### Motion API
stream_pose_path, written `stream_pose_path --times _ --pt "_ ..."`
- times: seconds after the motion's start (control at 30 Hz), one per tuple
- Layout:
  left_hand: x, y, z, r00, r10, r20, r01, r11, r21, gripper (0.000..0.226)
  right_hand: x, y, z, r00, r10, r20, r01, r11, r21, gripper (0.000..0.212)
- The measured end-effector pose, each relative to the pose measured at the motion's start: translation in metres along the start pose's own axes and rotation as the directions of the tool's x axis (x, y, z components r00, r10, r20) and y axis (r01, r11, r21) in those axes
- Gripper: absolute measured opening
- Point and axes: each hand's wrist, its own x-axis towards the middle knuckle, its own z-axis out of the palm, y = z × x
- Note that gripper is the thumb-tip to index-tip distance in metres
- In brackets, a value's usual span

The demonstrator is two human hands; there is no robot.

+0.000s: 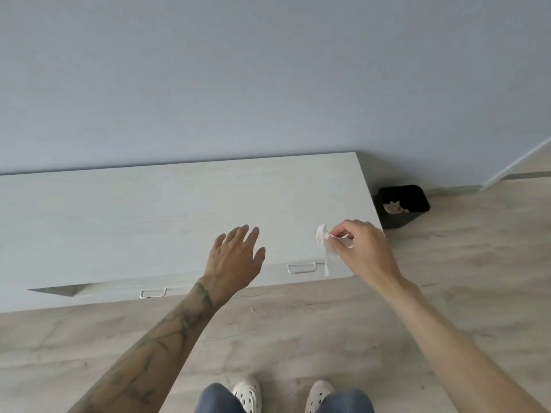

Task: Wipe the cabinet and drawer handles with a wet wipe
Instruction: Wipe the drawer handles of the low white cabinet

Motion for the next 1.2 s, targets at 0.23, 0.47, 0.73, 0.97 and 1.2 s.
stream_pose_path --times 0.23,0.47,0.73,0.97,1.2 --pt "0.049 -0.028 0.154 0.992 0.045 -0.116 -0.044 0.999 0.009 0.057 -0.006 0.113 0.129 0.994 -0.044 -0.099 0.043 0.999 -0.015 0.003" --pt "0.08 -0.027 0.275 0.928 0.132 -0.348 -0.117 0.991 0.065 0.054 -0.008 0.208 0.233 0.948 -0.147 -0.281 0.152 0.988 -0.004 0.011" --pt "0.095 -0.03 0.356 0.735 0.172 -0.657 -0.092 0.984 0.154 0.064 -0.005 0.266 0.292 0.834 -0.28 -0.475 0.293 0.955 -0.047 0.011" --pt "0.126 -0.024 0.393 0.585 0.132 -0.8 0.016 0.985 0.174 0.067 0.017 0.287 0.323 0.766 -0.37 -0.525 0.392 0.917 -0.074 0.017" --pt "0.15 -0.031 0.408 0.433 0.145 -0.89 0.037 0.983 0.178 0.06 0.022 0.299 0.343 0.713 -0.417 -0.564 0.444 0.891 -0.097 0.016"
